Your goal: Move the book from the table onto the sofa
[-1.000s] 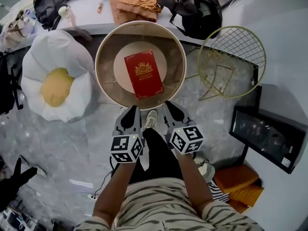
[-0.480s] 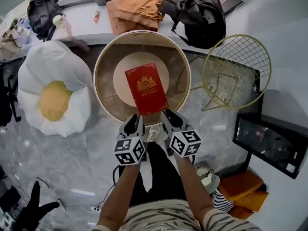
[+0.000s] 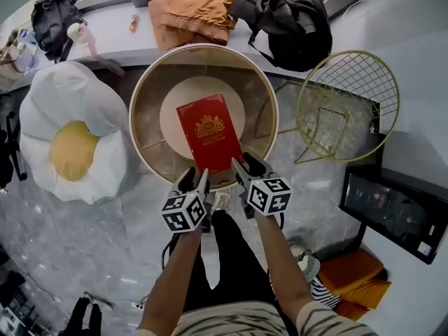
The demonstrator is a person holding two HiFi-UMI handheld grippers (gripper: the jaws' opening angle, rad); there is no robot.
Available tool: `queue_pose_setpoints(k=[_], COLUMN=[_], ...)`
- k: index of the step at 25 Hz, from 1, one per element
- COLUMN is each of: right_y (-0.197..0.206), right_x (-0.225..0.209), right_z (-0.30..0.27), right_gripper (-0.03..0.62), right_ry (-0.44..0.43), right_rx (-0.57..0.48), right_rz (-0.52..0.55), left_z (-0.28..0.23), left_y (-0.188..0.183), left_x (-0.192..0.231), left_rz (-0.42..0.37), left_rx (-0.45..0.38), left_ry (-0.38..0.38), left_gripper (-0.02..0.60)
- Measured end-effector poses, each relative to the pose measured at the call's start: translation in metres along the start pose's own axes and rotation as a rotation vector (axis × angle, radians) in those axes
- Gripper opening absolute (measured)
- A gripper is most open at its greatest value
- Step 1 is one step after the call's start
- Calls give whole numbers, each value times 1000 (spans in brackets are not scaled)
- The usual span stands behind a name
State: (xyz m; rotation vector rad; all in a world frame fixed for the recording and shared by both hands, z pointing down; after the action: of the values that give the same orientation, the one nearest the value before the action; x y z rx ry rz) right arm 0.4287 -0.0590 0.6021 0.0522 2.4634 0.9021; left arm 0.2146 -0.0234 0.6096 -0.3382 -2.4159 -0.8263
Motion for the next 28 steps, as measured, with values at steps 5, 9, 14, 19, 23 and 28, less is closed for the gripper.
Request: queue_pose_setpoints(k=[5,9,14,19,23,28], right_y=[16,28,33,33,36,41], right_x=[-29,-49,-65,-76,-82,-89], right_z=[-23,-41,-61,-84,-97,-109], right_gripper=[198,230,269,295,305,305], right_ry=[-5,-23,-69,-120,-141,-141], right_rx=[81,145,204,269,318,354], right_rz=[-11,-14,-14,-22,-18,1], left_z=[-27,-44,-60,-79,-91,-104], left_y=[12,22,36,44,51,52], left_x=[19,32,46,64,74,78], left_rz=[51,67,76,141,161,144], left_rx=[36,67,117,137,165,193], left_ry=[-13,-38,-44,-40,-34,-29], left_gripper=[200,229,261,290,299,304])
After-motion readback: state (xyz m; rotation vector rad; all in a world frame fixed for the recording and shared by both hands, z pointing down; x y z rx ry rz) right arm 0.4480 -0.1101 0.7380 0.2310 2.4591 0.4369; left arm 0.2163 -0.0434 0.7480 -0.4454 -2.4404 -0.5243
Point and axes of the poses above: the fingertips, and each gripper's own axes: z backward along the fingers, x to its left, y out of its underside, the point moved 10 cm from there along z, backward along the fingers, and after that the axes turned 4 degrees about -x, right-handed, at the moved point
